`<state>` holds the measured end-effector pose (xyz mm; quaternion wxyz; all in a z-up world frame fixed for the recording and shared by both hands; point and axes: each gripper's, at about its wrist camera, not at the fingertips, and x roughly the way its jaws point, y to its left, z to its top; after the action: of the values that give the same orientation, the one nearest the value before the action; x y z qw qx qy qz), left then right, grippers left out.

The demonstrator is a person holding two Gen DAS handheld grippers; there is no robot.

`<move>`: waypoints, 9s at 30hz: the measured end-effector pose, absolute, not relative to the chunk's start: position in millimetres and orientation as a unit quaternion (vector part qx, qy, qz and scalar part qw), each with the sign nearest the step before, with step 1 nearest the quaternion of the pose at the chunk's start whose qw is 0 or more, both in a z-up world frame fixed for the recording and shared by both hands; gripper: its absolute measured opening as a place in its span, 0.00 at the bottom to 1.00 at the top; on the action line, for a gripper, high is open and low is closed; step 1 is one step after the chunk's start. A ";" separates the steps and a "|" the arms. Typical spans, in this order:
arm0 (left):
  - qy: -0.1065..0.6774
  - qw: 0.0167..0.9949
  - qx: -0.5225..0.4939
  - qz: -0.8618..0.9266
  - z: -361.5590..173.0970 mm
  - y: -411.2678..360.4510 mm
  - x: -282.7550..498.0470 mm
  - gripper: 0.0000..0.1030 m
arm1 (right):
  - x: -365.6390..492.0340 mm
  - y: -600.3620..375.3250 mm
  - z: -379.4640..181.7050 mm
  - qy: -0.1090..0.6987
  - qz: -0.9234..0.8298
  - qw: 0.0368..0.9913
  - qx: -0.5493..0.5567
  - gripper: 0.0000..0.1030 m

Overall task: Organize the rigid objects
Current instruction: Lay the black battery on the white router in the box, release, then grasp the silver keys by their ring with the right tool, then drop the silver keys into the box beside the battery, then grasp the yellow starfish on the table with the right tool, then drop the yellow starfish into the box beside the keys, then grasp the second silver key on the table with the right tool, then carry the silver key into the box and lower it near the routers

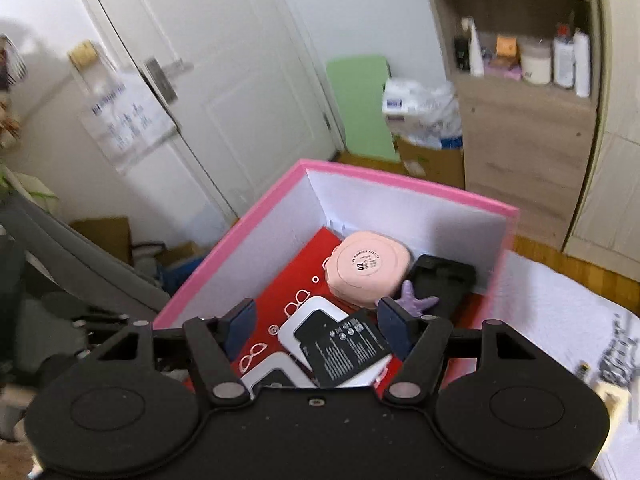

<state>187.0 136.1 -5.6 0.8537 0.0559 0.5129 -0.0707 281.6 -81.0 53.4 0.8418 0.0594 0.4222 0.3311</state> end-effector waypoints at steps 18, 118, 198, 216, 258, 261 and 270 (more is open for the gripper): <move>0.514 0.854 0.057 -0.054 -6.0 131.3 186.8 0.09 | 166.4 -212.5 38.1 0.326 0.269 0.905 0.047 0.69; 0.513 0.855 0.044 -0.060 -2.6 134.7 185.8 0.10 | 202.8 -164.1 -56.3 0.336 0.229 0.912 -0.051 0.57; 0.475 0.871 0.040 -0.119 5.6 148.2 171.1 0.10 | 223.6 -190.5 -34.9 0.391 0.223 0.893 0.016 0.30; 0.449 0.889 0.046 -0.081 1.0 140.4 157.7 0.07 | 241.2 -149.0 -68.0 0.335 0.239 0.910 -0.049 0.27; 0.433 0.896 0.027 -0.096 2.9 147.9 150.4 0.08 | 243.9 -51.7 32.4 0.420 0.396 0.814 0.066 0.10; 0.431 0.897 0.020 -0.100 2.2 150.5 149.8 0.09 | 254.7 -27.6 18.1 0.451 0.389 0.801 0.059 0.10; 0.426 0.898 0.001 -0.109 0.3 155.7 149.5 0.10 | 261.4 -26.2 13.6 0.451 0.352 0.818 0.062 0.16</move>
<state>149.5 155.7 0.3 0.8982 0.0011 0.4260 -0.1086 261.4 -26.2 13.6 0.8180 0.0624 0.4510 0.3516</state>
